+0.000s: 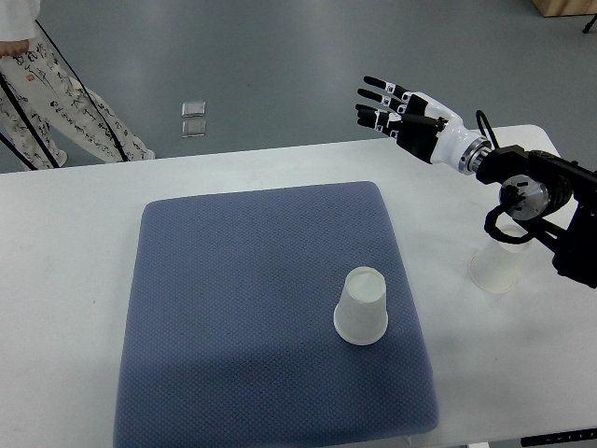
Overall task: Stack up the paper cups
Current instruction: 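Move the right hand down toward the white cup beside the pad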
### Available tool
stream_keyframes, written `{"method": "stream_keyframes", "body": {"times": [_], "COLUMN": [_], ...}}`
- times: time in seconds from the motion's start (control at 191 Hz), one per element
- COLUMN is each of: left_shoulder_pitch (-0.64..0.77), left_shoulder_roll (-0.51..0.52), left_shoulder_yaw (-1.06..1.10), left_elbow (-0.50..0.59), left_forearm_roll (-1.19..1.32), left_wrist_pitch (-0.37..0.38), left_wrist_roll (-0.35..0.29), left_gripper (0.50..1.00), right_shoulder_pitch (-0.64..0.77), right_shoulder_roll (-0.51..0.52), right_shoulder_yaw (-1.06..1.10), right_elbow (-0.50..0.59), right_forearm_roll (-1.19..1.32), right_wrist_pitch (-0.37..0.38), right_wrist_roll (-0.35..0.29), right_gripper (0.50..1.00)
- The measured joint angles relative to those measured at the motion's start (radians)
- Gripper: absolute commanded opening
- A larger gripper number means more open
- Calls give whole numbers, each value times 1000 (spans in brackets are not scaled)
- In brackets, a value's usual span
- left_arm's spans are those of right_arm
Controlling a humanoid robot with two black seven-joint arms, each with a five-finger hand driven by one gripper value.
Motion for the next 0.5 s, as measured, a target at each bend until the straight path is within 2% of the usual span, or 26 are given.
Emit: {"method": "stream_keyframes", "body": {"times": [0.277,0.502], "left_shoulder_pitch": [7,5], "left_shoulder_roll": [0,0], "left_shoulder_yaw": [1,1], "left_elbow": [0,5], "left_forearm_roll": [0,0], "left_wrist_pitch": [-1,1], "left_wrist_roll": [-1,-2], "left_gripper": [1000,1000], "right_shoulder_pitch": [-1,-2], "right_shoulder_roll": [12,-31], "right_shoulder_yaw": [0,-1], "right_elbow": [-2,0], "right_forearm_roll": [-1,-8], "right_wrist_pitch": [-1,10], "right_wrist_roll": [2,1], "right_gripper": [928,928]}}
